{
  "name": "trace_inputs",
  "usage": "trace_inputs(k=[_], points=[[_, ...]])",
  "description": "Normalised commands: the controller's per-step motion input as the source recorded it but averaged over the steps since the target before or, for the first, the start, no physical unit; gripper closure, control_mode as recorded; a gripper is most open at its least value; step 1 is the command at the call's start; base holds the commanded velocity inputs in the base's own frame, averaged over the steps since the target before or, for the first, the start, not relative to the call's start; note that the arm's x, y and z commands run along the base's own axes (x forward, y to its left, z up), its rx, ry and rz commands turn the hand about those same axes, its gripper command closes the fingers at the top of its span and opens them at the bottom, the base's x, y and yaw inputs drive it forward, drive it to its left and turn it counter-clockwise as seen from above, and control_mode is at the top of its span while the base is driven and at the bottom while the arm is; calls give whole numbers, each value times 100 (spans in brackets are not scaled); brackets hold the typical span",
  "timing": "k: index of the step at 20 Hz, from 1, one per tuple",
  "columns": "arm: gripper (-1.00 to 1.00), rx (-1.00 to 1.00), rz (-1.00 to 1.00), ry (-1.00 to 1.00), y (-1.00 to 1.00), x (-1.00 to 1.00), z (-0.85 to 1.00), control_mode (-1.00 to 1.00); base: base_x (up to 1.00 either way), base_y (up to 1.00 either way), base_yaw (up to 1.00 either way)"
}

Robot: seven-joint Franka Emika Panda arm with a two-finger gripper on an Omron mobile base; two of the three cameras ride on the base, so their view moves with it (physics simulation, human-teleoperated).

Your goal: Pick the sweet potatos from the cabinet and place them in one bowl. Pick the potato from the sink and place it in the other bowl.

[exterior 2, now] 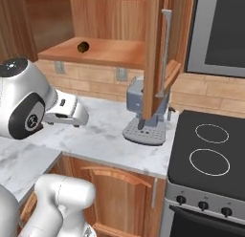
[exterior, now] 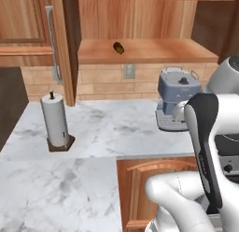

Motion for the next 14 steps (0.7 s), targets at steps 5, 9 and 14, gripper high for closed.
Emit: trace_inputs(k=[5,9,14], points=[[-100,0,0,0,0,0,0,100,100,12,-32],[-100,0,0,0,0,0,0,100,100,19,-48],[-100,0,0,0,0,0,0,100,34,18,-17]])
